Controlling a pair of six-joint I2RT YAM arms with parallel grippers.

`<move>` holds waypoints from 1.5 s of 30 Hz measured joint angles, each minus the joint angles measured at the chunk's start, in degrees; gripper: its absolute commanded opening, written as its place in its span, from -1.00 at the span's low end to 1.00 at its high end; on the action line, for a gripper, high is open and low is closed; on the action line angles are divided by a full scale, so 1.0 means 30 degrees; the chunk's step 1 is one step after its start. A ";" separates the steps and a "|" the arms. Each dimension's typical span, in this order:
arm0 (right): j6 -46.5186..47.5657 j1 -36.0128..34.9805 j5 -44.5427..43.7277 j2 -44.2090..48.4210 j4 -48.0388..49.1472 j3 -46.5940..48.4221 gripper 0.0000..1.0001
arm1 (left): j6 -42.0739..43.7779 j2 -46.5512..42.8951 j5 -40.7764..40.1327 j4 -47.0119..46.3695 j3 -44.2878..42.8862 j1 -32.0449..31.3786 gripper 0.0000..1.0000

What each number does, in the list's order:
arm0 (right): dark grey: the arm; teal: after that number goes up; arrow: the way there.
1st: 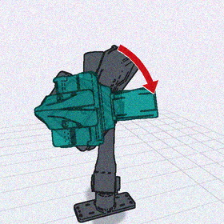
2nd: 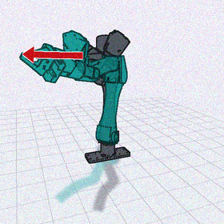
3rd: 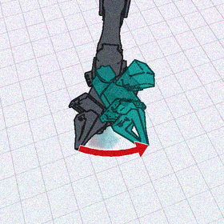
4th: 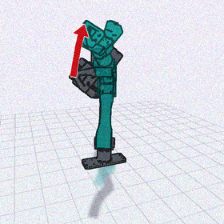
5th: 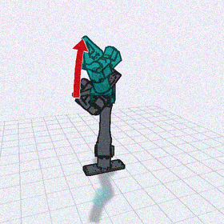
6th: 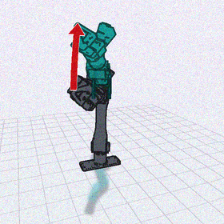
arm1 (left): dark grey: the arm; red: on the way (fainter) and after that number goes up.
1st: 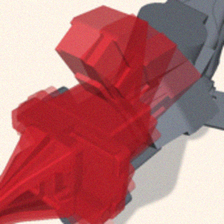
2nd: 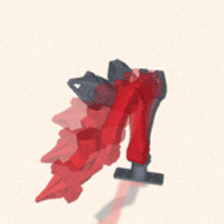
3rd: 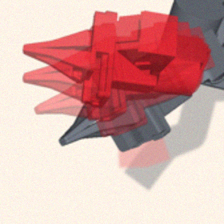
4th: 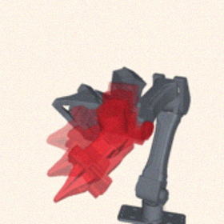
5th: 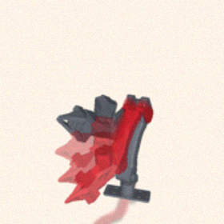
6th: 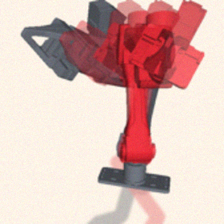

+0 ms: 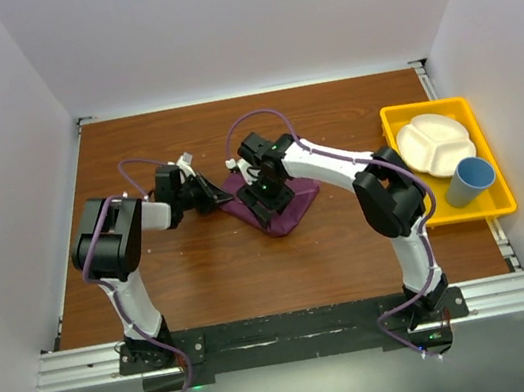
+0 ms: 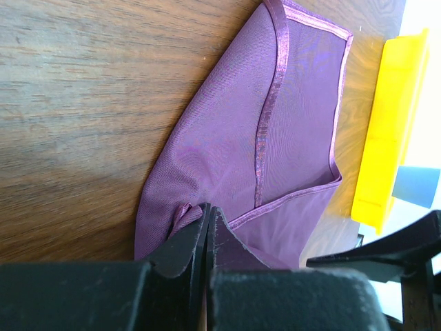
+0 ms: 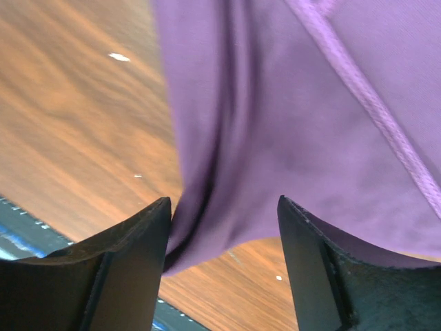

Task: Fold the napkin, place the utensils inside, and roll it up
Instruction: Roll the napkin with the utensil

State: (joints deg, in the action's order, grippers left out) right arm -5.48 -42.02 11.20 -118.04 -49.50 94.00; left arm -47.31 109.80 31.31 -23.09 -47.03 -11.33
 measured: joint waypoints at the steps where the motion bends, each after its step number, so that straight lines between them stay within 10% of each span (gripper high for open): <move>1: 0.0044 0.0044 -0.0138 0.0000 -0.0007 -0.0095 0.13 | 0.0000 0.0000 0.0000 0.0007 0.0000 0.0000 -1.00; 17: -0.0029 0.0503 -0.0495 -0.0007 0.0889 -0.1472 -0.96 | 0.0714 -0.0007 0.0015 0.1384 -0.0692 -0.0022 -1.00; 45: -0.2412 0.1770 0.4473 -0.0109 0.4947 -0.4233 -1.00 | 0.3140 -0.2127 -0.0036 0.7337 -0.3439 -0.0168 -0.56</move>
State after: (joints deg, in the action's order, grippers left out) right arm -12.71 -36.71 24.62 -118.37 -34.65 81.30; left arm -37.89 103.42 31.20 -1.08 -57.34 -11.84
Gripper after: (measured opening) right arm 0.010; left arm 0.248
